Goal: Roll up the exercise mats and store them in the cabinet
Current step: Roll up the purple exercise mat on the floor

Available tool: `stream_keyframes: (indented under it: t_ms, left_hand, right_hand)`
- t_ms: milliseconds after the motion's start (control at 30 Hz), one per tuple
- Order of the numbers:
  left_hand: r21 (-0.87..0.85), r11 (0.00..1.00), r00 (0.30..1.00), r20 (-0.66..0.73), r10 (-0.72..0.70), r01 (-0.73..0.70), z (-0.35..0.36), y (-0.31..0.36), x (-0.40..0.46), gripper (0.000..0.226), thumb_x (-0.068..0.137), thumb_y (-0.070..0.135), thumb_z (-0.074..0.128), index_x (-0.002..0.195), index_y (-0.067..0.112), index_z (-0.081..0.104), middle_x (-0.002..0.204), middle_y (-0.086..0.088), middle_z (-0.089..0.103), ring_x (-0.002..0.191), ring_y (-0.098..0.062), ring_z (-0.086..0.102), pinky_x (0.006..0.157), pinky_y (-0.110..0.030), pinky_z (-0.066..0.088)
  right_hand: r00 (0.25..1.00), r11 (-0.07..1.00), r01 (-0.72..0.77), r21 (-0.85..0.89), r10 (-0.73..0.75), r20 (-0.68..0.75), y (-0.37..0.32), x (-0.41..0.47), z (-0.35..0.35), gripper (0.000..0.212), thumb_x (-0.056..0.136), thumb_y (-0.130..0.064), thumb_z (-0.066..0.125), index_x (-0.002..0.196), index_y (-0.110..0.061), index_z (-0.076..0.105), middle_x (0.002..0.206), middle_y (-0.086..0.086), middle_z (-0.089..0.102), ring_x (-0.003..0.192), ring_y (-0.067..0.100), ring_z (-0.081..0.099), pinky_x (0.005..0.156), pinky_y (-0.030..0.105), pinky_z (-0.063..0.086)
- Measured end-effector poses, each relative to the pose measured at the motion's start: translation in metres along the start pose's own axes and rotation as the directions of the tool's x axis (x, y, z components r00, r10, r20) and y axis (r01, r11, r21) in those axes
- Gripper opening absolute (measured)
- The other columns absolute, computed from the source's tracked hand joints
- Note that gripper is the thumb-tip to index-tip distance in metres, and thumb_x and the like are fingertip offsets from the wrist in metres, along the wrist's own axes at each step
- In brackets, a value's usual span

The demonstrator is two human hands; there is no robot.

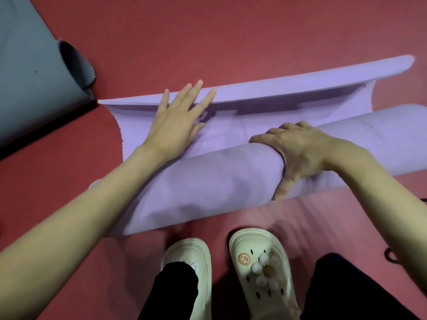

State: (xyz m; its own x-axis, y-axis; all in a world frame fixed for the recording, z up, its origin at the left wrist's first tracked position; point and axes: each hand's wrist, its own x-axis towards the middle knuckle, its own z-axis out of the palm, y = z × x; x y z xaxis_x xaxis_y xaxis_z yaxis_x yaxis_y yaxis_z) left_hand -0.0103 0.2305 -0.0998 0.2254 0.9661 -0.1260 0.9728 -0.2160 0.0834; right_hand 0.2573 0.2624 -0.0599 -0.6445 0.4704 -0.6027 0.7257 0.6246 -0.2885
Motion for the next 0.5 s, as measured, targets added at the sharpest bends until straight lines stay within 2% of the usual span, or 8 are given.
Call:
stream_keyframes:
  t_ms: [67,133,300,400,500]
  left_hand:
    - [-0.006,1.000,1.000,-0.011,0.026,-0.026,0.001,-0.006,0.007,0.056,0.103,0.028,0.040,0.154,0.030,0.016,0.162,-0.006,0.014,0.147,-0.029,0.019,0.117,-0.054,0.011]
    - [-0.025,0.999,0.999,-0.042,0.029,-0.030,0.002,-0.009,0.012,0.051,0.105,0.027,0.037,0.153,0.030,0.022,0.160,-0.008,0.021,0.144,-0.032,0.026,0.116,-0.053,0.015]
    - [-0.118,0.991,0.991,-0.123,0.053,-0.068,-0.009,-0.007,0.025,0.046,0.103,0.030,0.027,0.148,0.025,0.038,0.150,-0.010,0.042,0.131,-0.032,0.046,0.106,-0.046,0.034]
    - [-0.133,0.987,0.965,-0.257,0.055,-0.092,-0.017,-0.002,0.023,0.045,0.102,0.030,0.031,0.140,0.018,0.050,0.136,-0.007,0.058,0.117,-0.031,0.058,0.093,-0.042,0.044]
    - [-0.105,0.991,0.929,-0.368,0.037,-0.081,-0.023,0.002,0.020,0.035,0.101,0.027,0.036,0.114,0.010,0.064,0.102,-0.009,0.071,0.087,-0.038,0.062,0.072,-0.039,0.043]
  right_hand:
    - [0.999,0.998,-0.004,0.059,0.006,-0.043,0.001,-0.003,-0.002,0.116,0.037,-0.070,0.083,0.138,-0.042,0.035,0.125,-0.010,0.049,0.116,0.019,0.043,0.104,0.040,0.031]
    - [0.987,0.990,0.008,0.141,0.014,-0.159,0.004,-0.008,0.000,0.111,0.043,-0.065,0.085,0.139,-0.034,0.041,0.128,-0.007,0.049,0.119,0.020,0.045,0.105,0.042,0.032]
    - [0.879,0.965,0.097,0.243,0.031,-0.476,0.010,-0.016,0.012,0.082,0.056,-0.053,0.084,0.126,-0.019,0.059,0.131,0.005,0.053,0.120,0.028,0.051,0.100,0.051,0.041]
    - [0.771,0.964,0.101,0.248,0.082,-0.631,0.011,-0.016,0.021,0.065,0.068,-0.056,0.077,0.119,-0.018,0.064,0.136,0.010,0.050,0.123,0.031,0.049,0.100,0.055,0.039]
    - [0.596,0.966,0.064,0.250,0.164,-0.786,0.008,-0.011,0.035,0.060,0.079,-0.055,0.066,0.123,-0.014,0.061,0.143,0.016,0.040,0.132,0.033,0.037,0.110,0.047,0.030]
